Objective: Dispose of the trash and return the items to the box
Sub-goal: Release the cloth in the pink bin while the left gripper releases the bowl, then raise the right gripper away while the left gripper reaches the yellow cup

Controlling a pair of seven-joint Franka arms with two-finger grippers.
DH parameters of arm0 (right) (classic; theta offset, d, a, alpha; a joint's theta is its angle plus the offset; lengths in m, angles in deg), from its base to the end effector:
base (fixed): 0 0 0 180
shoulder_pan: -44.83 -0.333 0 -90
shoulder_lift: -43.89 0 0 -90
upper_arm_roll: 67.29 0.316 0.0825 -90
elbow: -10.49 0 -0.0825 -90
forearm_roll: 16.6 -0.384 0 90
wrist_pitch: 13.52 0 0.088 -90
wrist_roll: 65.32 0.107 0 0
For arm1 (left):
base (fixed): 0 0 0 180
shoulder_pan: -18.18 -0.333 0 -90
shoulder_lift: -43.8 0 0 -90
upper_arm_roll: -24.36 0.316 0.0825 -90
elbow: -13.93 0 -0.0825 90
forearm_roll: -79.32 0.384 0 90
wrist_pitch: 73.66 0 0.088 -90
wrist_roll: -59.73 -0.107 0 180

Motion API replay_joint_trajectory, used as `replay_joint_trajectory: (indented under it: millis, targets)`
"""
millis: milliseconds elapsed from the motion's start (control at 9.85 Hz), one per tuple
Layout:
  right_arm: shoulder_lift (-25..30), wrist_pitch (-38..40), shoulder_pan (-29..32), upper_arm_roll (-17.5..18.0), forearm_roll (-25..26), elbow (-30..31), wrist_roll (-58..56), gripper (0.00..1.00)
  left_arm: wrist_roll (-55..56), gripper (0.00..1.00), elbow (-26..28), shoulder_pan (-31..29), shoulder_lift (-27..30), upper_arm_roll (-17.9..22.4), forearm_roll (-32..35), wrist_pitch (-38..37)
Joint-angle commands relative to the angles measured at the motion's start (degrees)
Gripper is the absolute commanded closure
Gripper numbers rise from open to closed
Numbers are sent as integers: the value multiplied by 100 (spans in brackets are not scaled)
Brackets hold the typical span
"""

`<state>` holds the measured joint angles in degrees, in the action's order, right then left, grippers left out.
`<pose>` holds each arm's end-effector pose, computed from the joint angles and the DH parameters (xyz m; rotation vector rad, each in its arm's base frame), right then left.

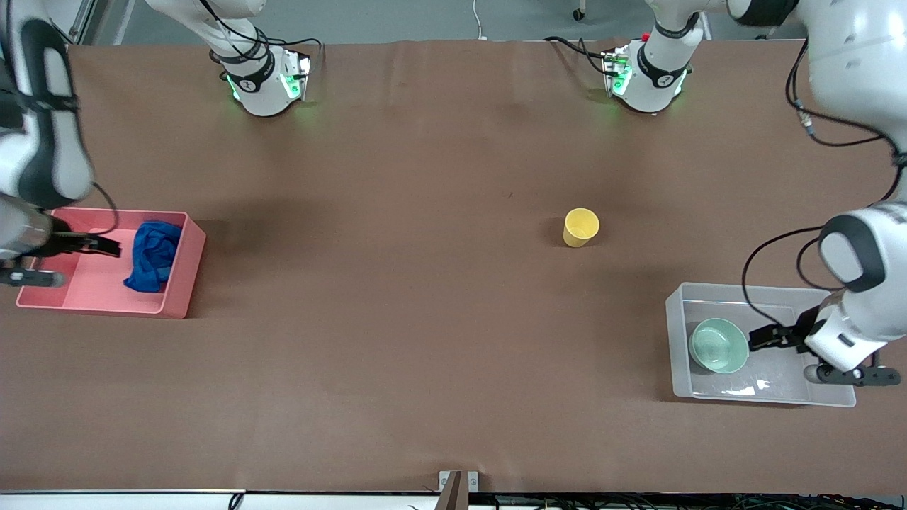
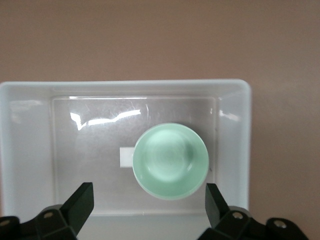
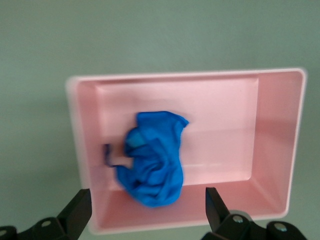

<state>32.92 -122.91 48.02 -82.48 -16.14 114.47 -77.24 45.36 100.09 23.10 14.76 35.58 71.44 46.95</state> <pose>0.5722 -0.1828 0.4292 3.1012 -0.1667 -0.1590 0.7040 0.0489 0.3874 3.1233 -0.1656 0.1696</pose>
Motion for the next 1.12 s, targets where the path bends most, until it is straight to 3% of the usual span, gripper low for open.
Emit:
replay_joint_trajectory:
  millis: [0, 203, 406, 508, 711, 1016]
  targets:
    - [172, 1124, -29, 156, -380, -955, 424, 0, 807, 1, 1846, 36, 1744, -592, 637, 77]
    - [777, 1969, -12, 612, -327, -1240, 927, 0, 1801, 0, 3076, -34, 3143, -1207, 647, 59]
    - [1411, 2358, 40, 1157, -327, -1275, 1742, 0, 2410, 0, 3722, -34, 3588, -1796, 647, 59]
    - [1413, 2438, 41, 1298, -293, -1528, 1746, 0, 2491, 1, 3916, -34, 3598, -2008, 586, 129]
    - [1177, 2465, 93, 1108, -283, -2021, 1615, 0, 2492, 1, 4504, -25, 3493, -2334, 481, 741]
    - [1158, 2492, 85, 1063, -214, -2075, 1334, 0, 2500, 3, 4718, -17, 2572, -2721, 462, 1753]
